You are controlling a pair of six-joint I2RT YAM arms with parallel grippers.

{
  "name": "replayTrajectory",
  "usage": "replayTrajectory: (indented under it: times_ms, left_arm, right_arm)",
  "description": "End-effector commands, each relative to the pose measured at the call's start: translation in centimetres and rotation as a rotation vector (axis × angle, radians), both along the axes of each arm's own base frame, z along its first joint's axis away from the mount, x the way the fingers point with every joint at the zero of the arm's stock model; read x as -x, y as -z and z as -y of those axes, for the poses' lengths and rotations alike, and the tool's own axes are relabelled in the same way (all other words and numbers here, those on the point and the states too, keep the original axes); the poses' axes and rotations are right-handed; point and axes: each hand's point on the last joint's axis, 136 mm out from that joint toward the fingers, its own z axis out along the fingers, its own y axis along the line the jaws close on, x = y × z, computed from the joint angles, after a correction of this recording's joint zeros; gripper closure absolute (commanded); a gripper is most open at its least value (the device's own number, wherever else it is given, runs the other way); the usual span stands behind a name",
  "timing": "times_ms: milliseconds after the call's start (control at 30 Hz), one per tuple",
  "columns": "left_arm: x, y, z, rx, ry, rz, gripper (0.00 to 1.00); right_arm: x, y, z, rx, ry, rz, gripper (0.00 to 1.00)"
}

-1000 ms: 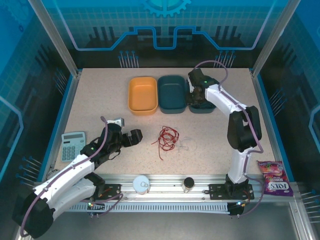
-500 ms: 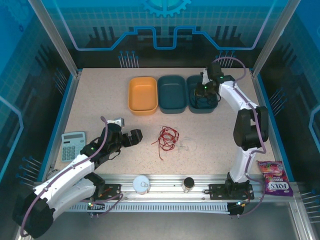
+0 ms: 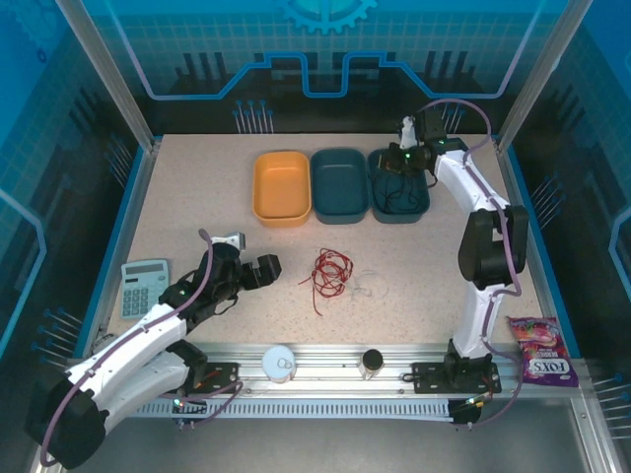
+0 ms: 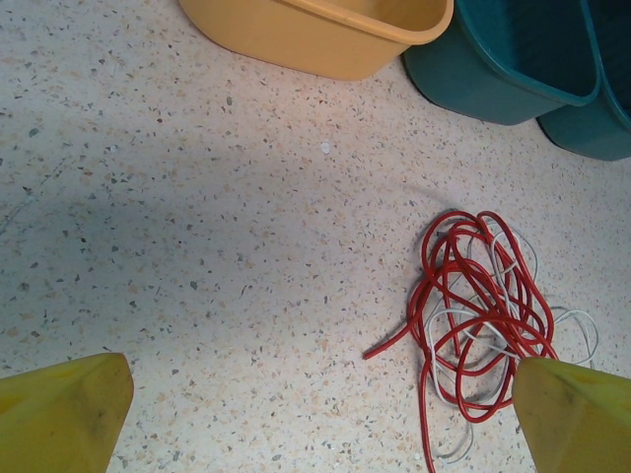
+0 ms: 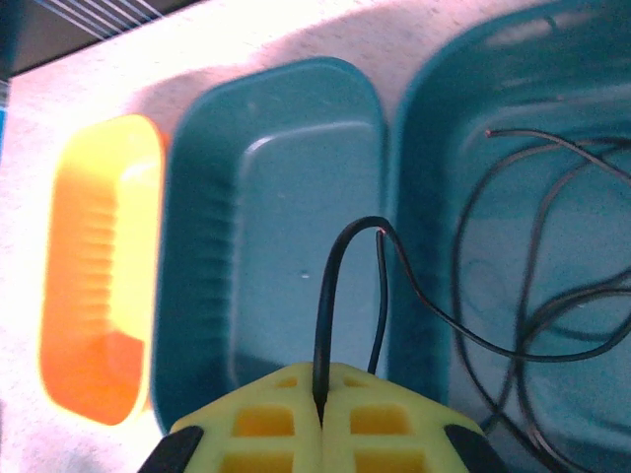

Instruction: Untangle the cables

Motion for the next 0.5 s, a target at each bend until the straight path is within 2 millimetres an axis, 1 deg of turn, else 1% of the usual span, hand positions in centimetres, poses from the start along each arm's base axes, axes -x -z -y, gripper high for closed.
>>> replayTrajectory:
  times_ms: [0,133,267,367,467]
  left_arm:
    - [-0.1,-0.2,0.0,0.014,-0.002,0.005,0.01]
    - [-0.1,-0.1,0.0,0.014,-0.003,0.003,0.01]
    - [-0.1,-0.1,0.0,0.015,-0.004,0.005,0.01]
    - [-0.2,-0.2,0.0,0.014,-0.004,0.005,0.01]
    - [-0.1,-0.2,0.0,0.016,-0.003,0.004,0.01]
  right_arm:
    - [0.0,3.9,2.9,-0.010,0.083,-0.094,1.00]
    - [0.3,6.4,4.8,-0.021,0.133,-0.139,1.00]
    - [0.7,8.5,5.4,0.013,0.130,-0.181,1.00]
    - [1.2,10.2,6.1,0.086,0.144,-0.220,1.00]
    - [1.6,11.1,7.1,0.183,0.160,-0.233,1.00]
